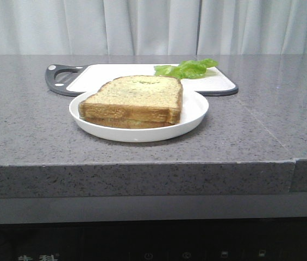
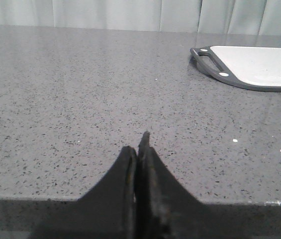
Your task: Left arm grabs bread, right arm adds lettuce
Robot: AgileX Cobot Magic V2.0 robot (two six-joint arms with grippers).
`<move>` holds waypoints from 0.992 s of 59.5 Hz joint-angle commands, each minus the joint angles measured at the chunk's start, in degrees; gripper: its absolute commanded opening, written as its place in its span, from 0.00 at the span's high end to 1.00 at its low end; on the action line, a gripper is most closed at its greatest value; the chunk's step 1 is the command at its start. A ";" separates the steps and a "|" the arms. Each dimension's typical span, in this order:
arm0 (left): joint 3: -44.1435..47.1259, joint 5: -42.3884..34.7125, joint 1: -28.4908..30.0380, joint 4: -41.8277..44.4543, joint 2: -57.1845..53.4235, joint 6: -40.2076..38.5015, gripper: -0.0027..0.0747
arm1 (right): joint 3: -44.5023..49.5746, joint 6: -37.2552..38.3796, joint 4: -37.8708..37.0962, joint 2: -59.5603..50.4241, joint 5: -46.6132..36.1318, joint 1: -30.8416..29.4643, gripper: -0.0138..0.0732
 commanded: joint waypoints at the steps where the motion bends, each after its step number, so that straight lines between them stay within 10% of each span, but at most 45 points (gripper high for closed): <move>1: 0.46 -4.58 -0.01 -0.45 -0.99 -0.32 0.99 | -0.15 0.02 -0.83 -1.29 -4.49 -0.25 0.91; 36: -1.96 -7.47 -0.01 -3.65 -0.88 -0.32 0.99 | -1.46 0.02 -0.83 -1.30 -4.10 -0.25 0.91; 59: -25.12 2.91 -0.01 -3.32 17.40 -0.32 0.99 | -26.78 0.02 -0.83 13.66 6.28 -0.30 0.91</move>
